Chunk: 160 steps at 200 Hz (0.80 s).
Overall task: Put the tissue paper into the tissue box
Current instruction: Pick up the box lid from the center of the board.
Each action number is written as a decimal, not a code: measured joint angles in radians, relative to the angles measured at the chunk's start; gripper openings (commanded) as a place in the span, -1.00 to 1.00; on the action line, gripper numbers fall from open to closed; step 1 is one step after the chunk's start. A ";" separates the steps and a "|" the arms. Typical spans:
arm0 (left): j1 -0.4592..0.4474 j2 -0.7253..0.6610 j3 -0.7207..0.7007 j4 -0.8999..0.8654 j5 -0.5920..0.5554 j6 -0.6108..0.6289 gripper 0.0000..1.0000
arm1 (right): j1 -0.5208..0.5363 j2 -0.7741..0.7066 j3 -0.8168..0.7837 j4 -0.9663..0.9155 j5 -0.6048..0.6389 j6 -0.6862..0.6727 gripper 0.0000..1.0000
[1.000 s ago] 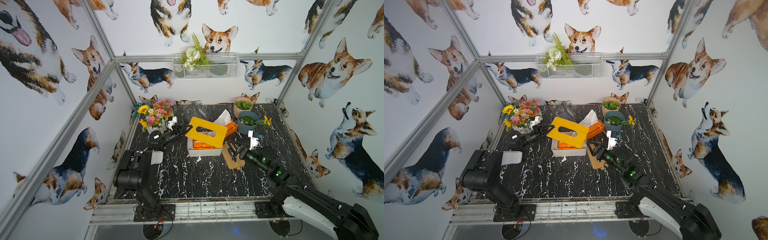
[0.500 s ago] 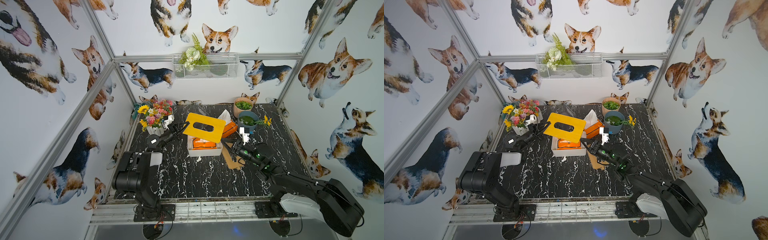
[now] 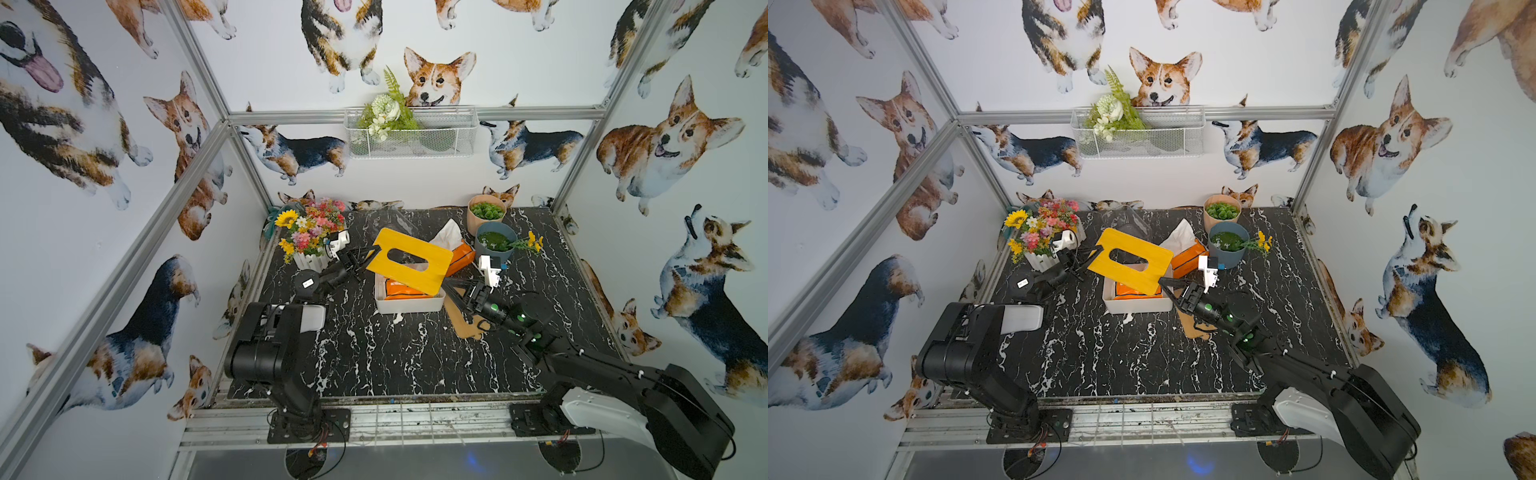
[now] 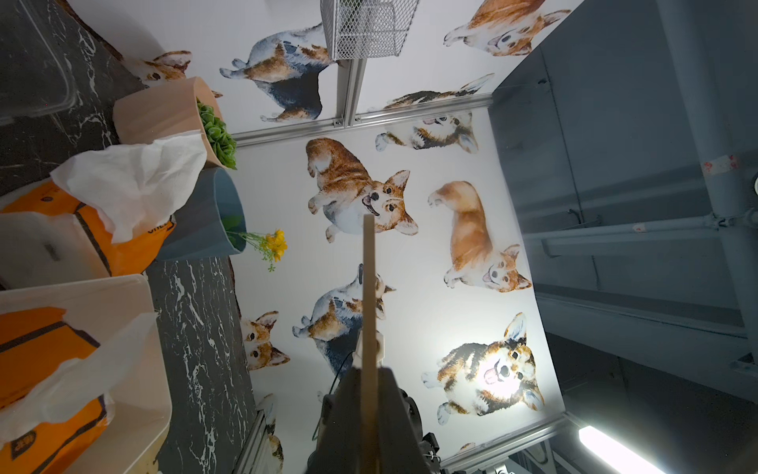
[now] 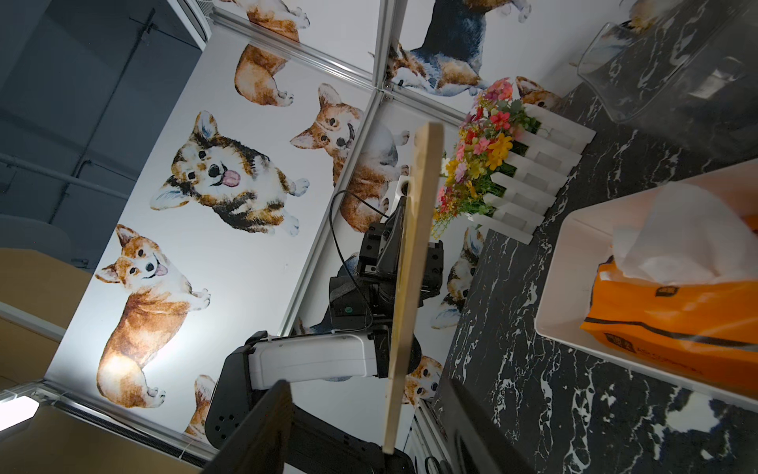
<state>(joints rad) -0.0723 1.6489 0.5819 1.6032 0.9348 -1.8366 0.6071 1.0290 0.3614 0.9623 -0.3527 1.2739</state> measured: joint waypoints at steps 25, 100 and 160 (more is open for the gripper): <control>0.003 -0.007 -0.001 0.001 0.009 0.003 -1.00 | -0.001 -0.062 -0.016 -0.054 0.061 -0.011 0.40; 0.003 -0.030 -0.015 0.004 0.010 0.006 -1.00 | 0.043 0.143 0.093 -0.004 0.061 0.000 -0.12; 0.003 -0.044 -0.023 0.004 0.008 0.044 -0.78 | 0.079 0.274 0.167 0.062 0.062 0.010 -0.97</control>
<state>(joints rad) -0.0696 1.6047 0.5594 1.6070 0.9424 -1.7924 0.6861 1.3029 0.5285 1.0241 -0.2909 1.2839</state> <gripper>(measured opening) 0.107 0.090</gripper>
